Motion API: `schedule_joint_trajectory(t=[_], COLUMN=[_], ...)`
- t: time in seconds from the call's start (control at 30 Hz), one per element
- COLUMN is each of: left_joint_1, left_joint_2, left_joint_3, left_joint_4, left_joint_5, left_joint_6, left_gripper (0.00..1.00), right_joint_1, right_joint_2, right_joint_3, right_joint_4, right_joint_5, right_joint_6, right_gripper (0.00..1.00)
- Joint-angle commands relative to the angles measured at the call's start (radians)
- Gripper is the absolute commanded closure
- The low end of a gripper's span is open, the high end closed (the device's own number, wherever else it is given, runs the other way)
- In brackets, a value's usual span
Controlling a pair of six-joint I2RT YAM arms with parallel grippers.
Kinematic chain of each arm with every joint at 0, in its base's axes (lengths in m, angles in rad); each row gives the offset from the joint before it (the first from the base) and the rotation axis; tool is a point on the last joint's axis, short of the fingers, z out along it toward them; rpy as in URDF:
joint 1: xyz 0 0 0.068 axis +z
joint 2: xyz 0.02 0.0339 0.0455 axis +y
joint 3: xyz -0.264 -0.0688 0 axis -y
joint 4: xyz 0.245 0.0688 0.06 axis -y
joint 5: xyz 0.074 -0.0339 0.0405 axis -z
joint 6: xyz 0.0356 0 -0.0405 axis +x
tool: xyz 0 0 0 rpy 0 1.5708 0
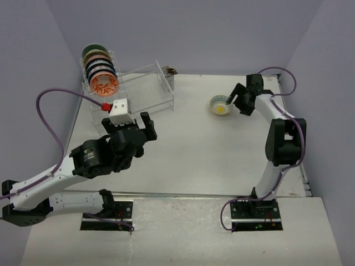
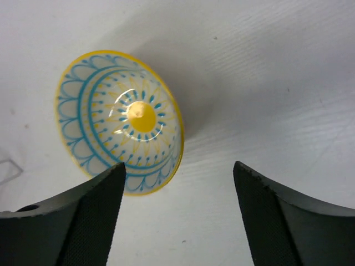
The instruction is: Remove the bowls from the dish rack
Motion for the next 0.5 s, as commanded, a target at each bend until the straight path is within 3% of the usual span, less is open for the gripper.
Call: schedule_joint_trajectory(t=[0.0, 0.13, 0.27, 0.33, 0.47], left_joint_1=[0.107, 0.288, 0.503, 0.557, 0.644], left_joint_2=[0.062, 0.117, 0.241, 0.267, 0.231], left_joint_3=[0.071, 0.157, 0.331, 0.390, 0.317], left_joint_4=[0.212, 0.352, 0.343, 0.308, 0.380], left_joint_5=[0.071, 0.220, 0.371, 0.368, 0.279], left_joint_6=[0.118, 0.143, 0.053, -0.019, -0.220], left_gripper=[0.00, 0.00, 0.00, 0.00, 0.01], right_joint_1=[0.001, 0.001, 0.000, 0.000, 0.001], right_joint_2=[-0.256, -0.526, -0.862, -0.965, -1.157], right_joint_3=[-0.045, -0.231, -0.448, -0.575, -0.727], right_joint_4=[0.028, 0.093, 0.243, 0.294, 0.380], right_joint_5=[0.032, 0.008, -0.283, -0.429, -0.598], right_joint_6=[-0.003, 0.012, 0.064, 0.124, 0.190], right_gripper=[0.15, 0.01, 0.01, 0.01, 0.01])
